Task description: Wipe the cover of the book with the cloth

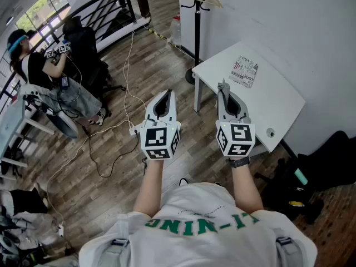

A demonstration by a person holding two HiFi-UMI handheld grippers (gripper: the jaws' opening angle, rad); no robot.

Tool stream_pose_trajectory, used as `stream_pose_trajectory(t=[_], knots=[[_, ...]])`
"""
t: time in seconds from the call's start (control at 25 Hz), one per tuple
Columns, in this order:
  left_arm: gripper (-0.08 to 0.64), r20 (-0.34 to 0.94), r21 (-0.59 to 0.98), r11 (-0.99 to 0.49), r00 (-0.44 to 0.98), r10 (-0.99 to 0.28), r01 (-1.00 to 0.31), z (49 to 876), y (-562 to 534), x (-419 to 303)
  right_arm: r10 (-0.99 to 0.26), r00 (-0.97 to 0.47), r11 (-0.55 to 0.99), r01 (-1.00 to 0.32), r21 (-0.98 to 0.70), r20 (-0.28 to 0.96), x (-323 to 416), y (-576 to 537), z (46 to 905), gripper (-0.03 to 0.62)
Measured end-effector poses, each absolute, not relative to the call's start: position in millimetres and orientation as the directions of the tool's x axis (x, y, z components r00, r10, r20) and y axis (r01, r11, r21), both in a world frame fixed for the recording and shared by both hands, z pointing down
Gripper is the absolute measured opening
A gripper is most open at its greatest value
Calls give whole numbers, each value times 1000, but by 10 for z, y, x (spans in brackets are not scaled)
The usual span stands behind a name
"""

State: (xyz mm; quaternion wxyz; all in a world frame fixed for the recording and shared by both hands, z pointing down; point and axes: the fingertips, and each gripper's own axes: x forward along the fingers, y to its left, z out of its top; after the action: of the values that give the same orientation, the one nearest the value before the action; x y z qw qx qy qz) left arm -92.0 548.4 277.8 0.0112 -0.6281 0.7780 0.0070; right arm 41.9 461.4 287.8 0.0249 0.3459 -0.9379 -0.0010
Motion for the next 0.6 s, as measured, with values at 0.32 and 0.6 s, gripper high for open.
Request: stream_pose_trajectory(t=[0.32, 0.6], knots=[[8, -1, 59, 151, -151, -989, -987, 3120, 5290, -1029, -667, -737, 742, -670, 18, 108, 282, 4558, 3223, 37], [8, 11, 57, -4, 4, -1000, -998, 3276, 4262, -867, -744, -657, 661, -750, -10, 121, 423, 3735, 3457, 37]])
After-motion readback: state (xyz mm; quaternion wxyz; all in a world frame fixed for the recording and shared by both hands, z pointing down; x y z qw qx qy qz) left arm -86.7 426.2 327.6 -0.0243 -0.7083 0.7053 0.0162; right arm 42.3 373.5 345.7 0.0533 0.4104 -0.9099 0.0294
